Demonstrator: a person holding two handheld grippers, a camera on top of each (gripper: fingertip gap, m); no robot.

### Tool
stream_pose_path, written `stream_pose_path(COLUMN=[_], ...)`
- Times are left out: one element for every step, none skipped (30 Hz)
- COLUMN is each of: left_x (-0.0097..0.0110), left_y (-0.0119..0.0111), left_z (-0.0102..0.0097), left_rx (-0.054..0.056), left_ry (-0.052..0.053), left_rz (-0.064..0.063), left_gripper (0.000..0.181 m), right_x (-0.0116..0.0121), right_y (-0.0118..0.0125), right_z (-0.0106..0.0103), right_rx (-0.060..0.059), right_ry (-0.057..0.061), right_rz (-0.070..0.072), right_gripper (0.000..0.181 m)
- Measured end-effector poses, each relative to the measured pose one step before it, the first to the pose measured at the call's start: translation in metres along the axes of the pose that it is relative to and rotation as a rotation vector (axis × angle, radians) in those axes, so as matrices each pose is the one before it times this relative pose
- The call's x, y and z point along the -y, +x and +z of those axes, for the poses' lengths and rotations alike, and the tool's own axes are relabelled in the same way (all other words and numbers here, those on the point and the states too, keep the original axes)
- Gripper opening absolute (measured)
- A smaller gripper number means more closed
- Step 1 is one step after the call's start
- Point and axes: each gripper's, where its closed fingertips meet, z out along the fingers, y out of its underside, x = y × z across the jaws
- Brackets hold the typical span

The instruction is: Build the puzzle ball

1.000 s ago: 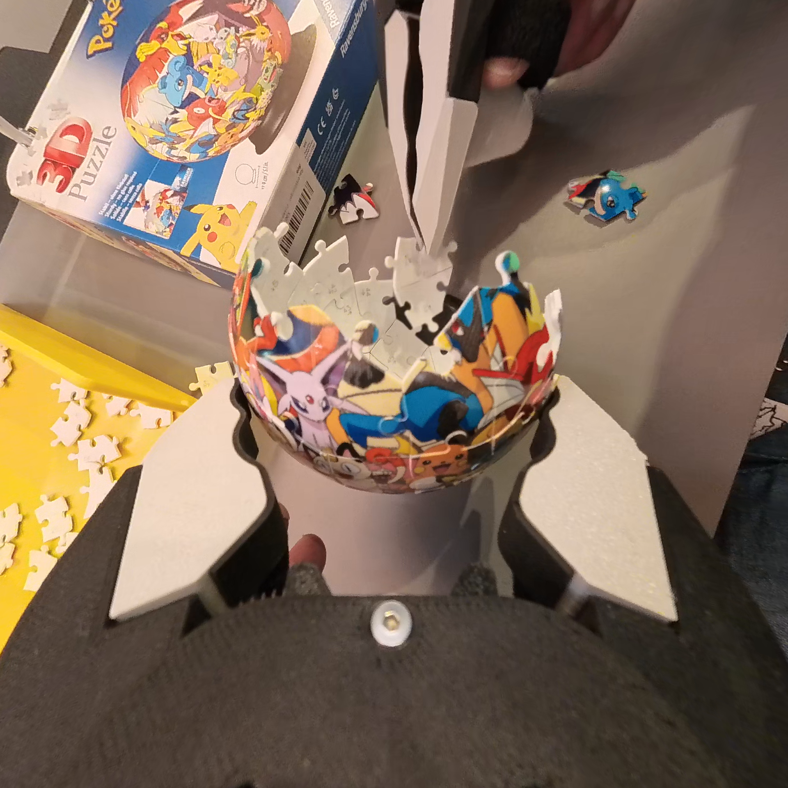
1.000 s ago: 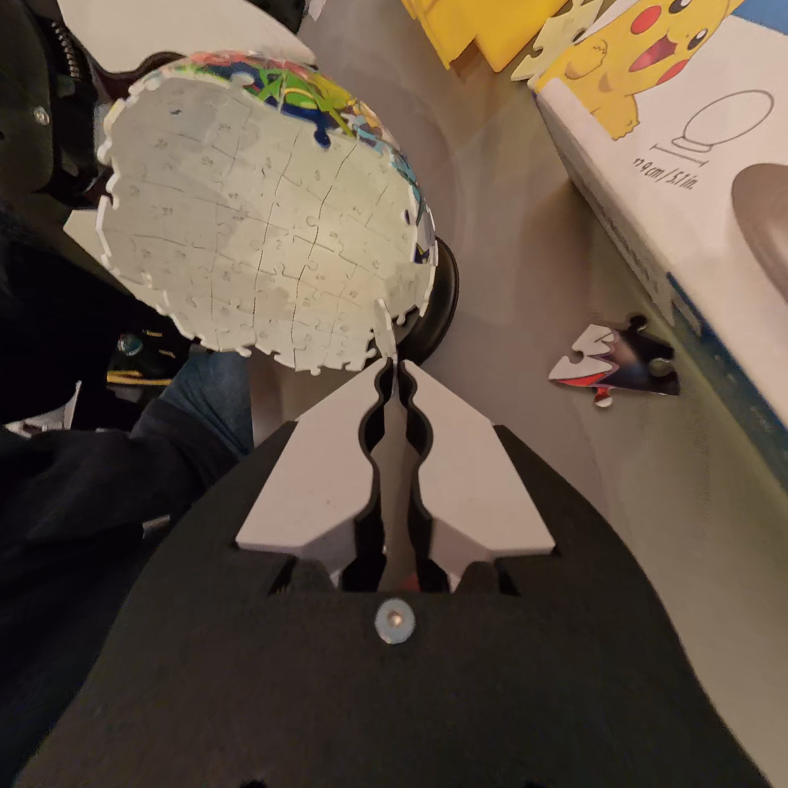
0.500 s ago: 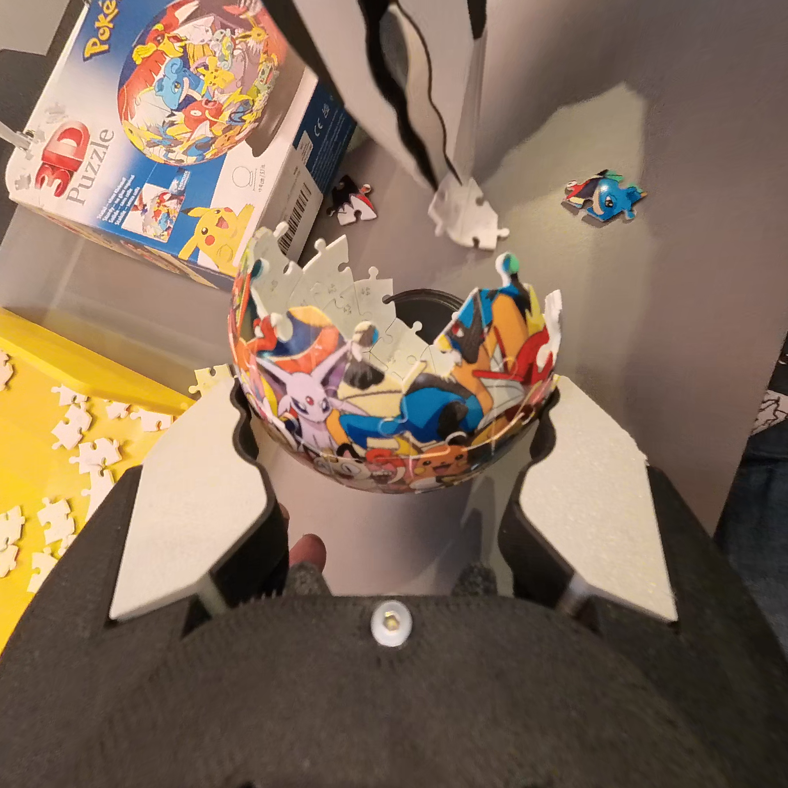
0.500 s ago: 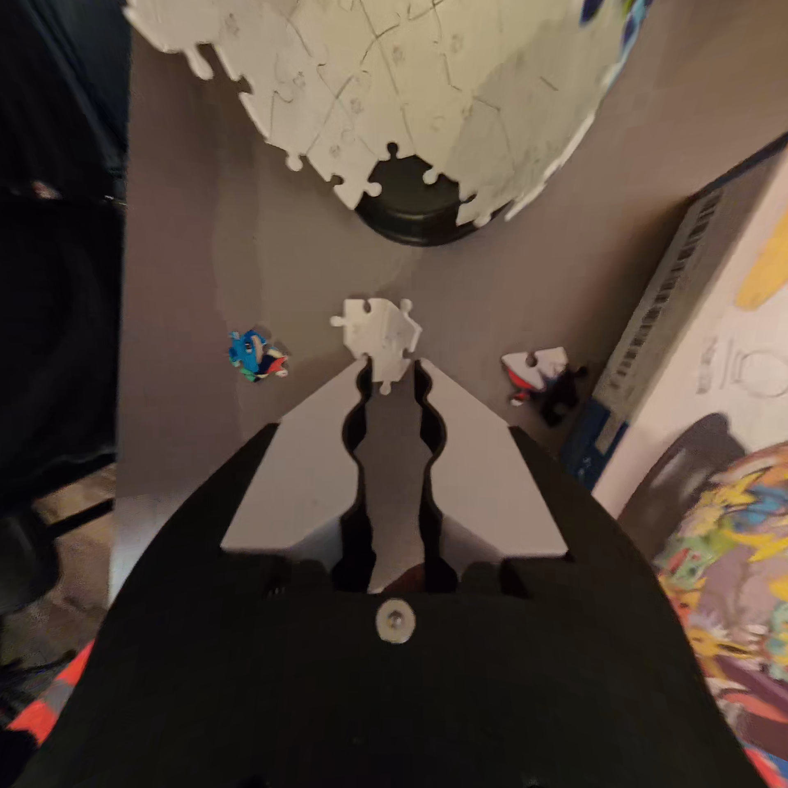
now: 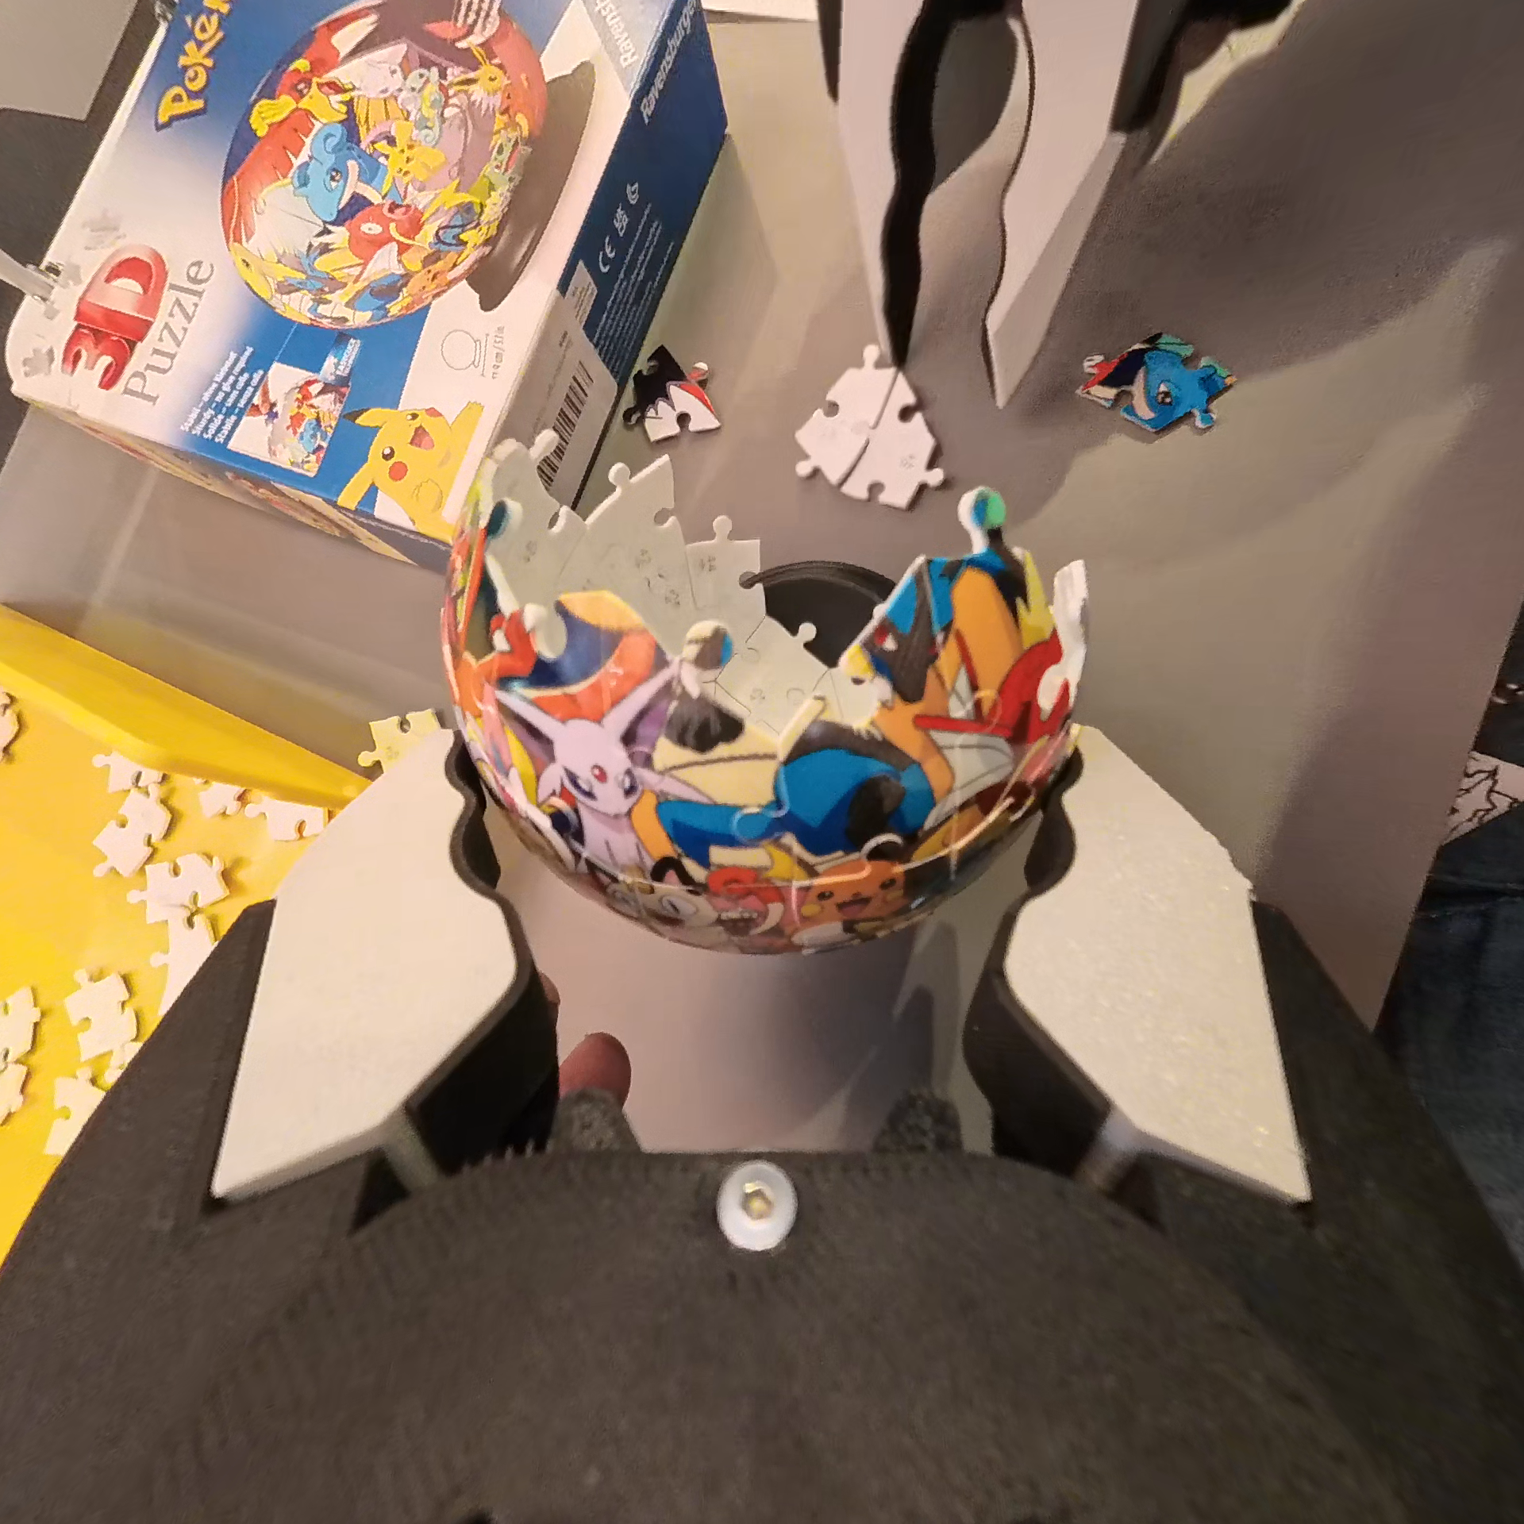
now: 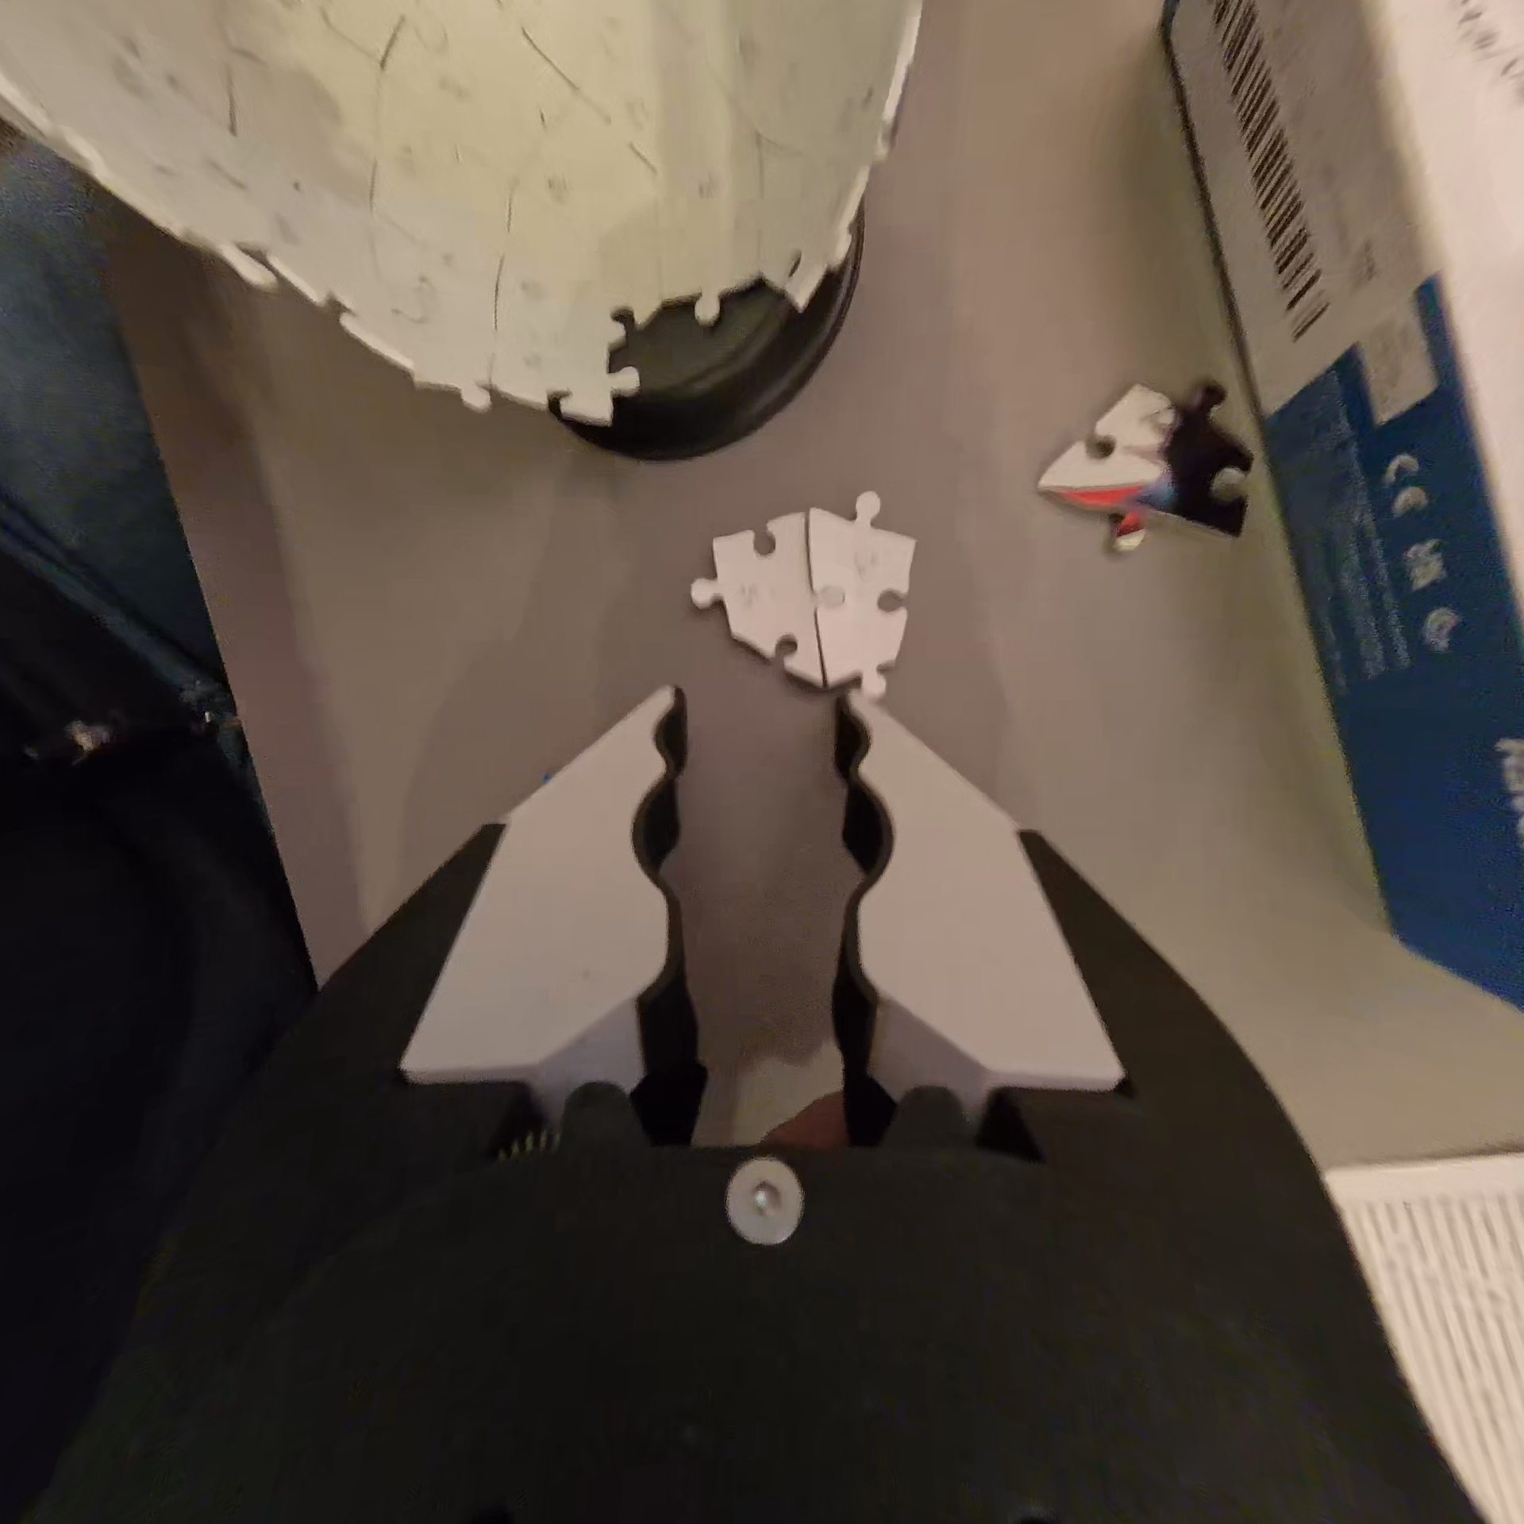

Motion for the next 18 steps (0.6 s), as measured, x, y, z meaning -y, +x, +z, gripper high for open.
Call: stream_pose_path(left_x=[0.00021, 0.00006, 0.00004, 0.00003, -0.00011, -0.00009, 0.00005, 0.00016, 0.00019, 0.0002, 0.00013, -0.00004, -0.0001, -0.00009, 0.00018, 0.00008, 0.0002, 0.00012], left_y=[0.00032, 0.00017, 0.00014, 0.00018, 0.00018, 0.00017, -0.00013, -0.00006, -0.00006, -0.00003, -0.00015, 0.0, -0.00007, -0.00004, -0.00009, -0.00012, -0.00012, 0.00008], left_z=[0.00001, 0.00003, 0.00001, -0.00004, -0.00011, -0.0001, 0.0001, 0.00018, 0.00016, 0.00018, 0.00016, -0.00005, 0.00004, -0.00008, 0.00005, 0.00024, 0.00016, 0.00019], left_rx=[-0.0003, 0.0005, 0.001, 0.0009, -0.0001, 0.0, -0.0002, -0.0004, 0.0002, -0.0007, -0.0005, -0.0001, -0.0002, -0.0007, -0.0012, -0.0009, 0.0001, 0.0004], left_ry=[-0.002, -0.002, -0.0014, -0.0003, -0.0005, -0.0003, 0.0002, -0.0003, -0.0005, 0.0006, 0.001, 0.001, 0.0012, 0.0014, 0.0014, 0.001, 0.0004, -0.0001], left_rz=[0.0019, 0.0017, -0.0001, 0.0, -0.0009, -0.0009, -0.0008, -0.0002, 0.0015, 0.0, -0.0012, -0.0008, -0.0009, -0.0003, -0.0009, -0.0006, 0.0011, 0.0008], left_gripper=[0.126, 0.126, 0.126, 0.126, 0.126, 0.126, 0.126, 0.126, 0.126, 0.126, 0.126, 0.126, 0.126, 0.126, 0.126, 0.126, 0.126, 0.126], right_x=[0.00121, 0.00292, 0.00305, 0.00328, 0.00315, 0.00281, 0.00241, 0.00317, 0.00309, 0.00049, -0.00202, -0.00292, -0.00378, -0.00424, -0.00288, -0.00113, -0.00051, 0.00025], right_y=[0.00113, 0.00195, 0.00169, -0.00015, -0.00104, -0.00097, -0.00139, -0.00155, 0.00062, 0.00185, 0.00047, 0.00086, -0.0007, -0.00381, -0.00335, -0.00152, -0.00116, -0.00011], right_z=[0.00118, 0.00042, 0.00125, 0.00182, 0.00188, 0.00194, 0.00163, 0.00045, -0.00074, -0.00142, -0.00164, -0.00158, -0.00093, 0.00004, 0.00074, 0.00108, 0.0014, 0.00106], right_rx=[-0.0024, -0.0046, -0.0043, 0.0065, 0.0098, 0.0103, 0.0138, 0.0091, -0.0086, -0.0132, -0.0055, -0.0099, -0.0071, 0.0023, -0.0032, -0.013, -0.0137, -0.0163], right_ry=[0.0145, 0.0126, 0.0091, 0.0091, 0.0067, 0.0017, -0.0031, 0.0048, 0.0099, -0.0022, -0.0085, -0.008, -0.008, -0.0094, -0.0027, 0.0042, 0.005, 0.0066], right_rz=[0.0105, 0.006, -0.0087, -0.0185, -0.0219, -0.0189, -0.0242, -0.0402, -0.0369, -0.0198, -0.0048, 0.0131, 0.0132, 0.0033, 0.0045, 0.0082, 0.0065, 0.0089], right_gripper=[0.037, 0.039, 0.04, 0.041, 0.044, 0.044, 0.045, 0.046, 0.046, 0.048, 0.049, 0.048, 0.046, 0.045, 0.042, 0.037, 0.032, 0.025])
